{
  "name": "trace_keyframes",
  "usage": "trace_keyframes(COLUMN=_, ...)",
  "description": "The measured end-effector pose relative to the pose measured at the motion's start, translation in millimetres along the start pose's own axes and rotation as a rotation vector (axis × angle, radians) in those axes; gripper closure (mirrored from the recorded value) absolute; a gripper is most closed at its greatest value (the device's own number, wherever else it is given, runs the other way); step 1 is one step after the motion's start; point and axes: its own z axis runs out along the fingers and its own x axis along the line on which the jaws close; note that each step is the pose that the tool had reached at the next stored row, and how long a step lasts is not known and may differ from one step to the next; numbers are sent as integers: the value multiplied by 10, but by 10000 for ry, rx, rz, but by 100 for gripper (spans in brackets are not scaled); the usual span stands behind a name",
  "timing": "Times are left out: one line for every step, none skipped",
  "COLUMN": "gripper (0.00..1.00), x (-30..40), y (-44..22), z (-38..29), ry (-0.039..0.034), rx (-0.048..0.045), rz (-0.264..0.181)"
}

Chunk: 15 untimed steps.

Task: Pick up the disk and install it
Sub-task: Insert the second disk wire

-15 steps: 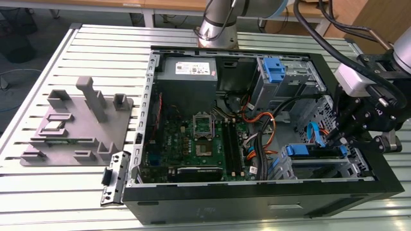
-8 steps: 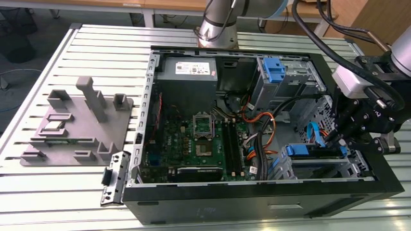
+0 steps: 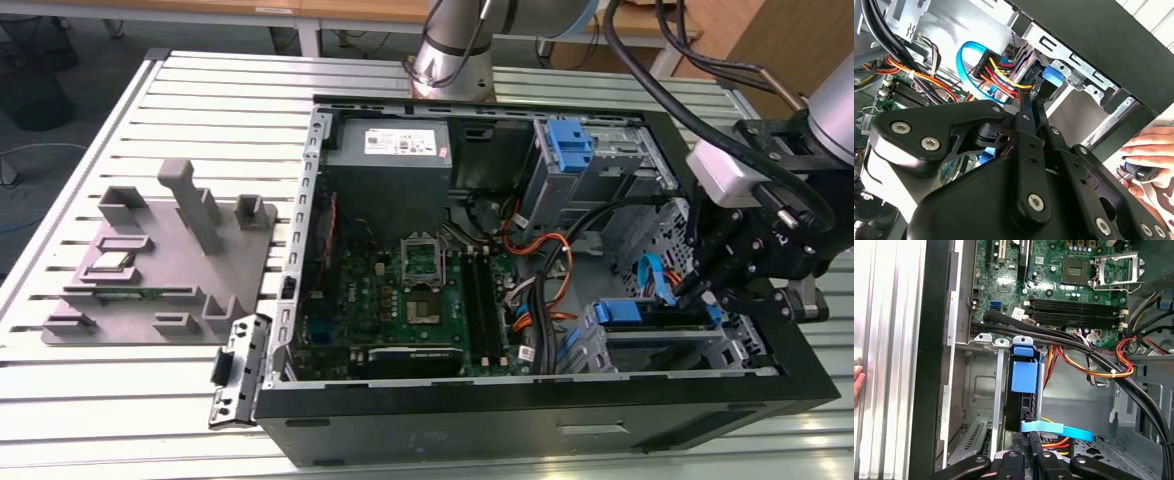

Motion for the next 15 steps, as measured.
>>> trace_keyframes(gripper=84, x=0, y=0, z=0, ry=1, rx=0, rz=0)
trace_keyframes(gripper=84, x=0, y=0, z=0, ry=2, rx=0, rz=0)
trace_keyframes(gripper=84, x=0, y=0, z=0, ry=2, rx=-1, rz=0)
trace_keyframes(gripper=84, x=0, y=0, z=1, ry=3, rx=-1, rz=0)
trace_keyframes(gripper=84, x=0, y=0, z=1, ry=3, rx=0, rz=0)
trace_keyframes(gripper=84, x=0, y=0, z=1, ry=4, rx=0, rz=0)
trace_keyframes(gripper=84, x=0, y=0, z=3, ry=7, rx=0, rz=0)
trace_keyframes(gripper=84, x=-1, y=0, z=8, ry=6, rx=0, rz=0)
trace_keyframes(gripper=84, x=0, y=0, z=12, ry=9, rx=-1, rz=0)
trace_keyframes(gripper=84, x=0, y=0, z=16, ry=12, rx=-1, rz=0)
trace_keyframes(gripper=84, x=0, y=0, z=20, ry=13, rx=-1, rz=0)
trace_keyframes(gripper=84, x=0, y=0, z=24, ry=14, rx=-1, rz=1)
trace_keyframes(gripper=84, x=1, y=0, z=28, ry=15, rx=-1, rz=1)
trace_keyframes(gripper=84, x=1, y=0, z=32, ry=16, rx=-1, rz=0)
trace_keyframes(gripper=84, x=1, y=0, z=37, ry=17, rx=-1, rz=0)
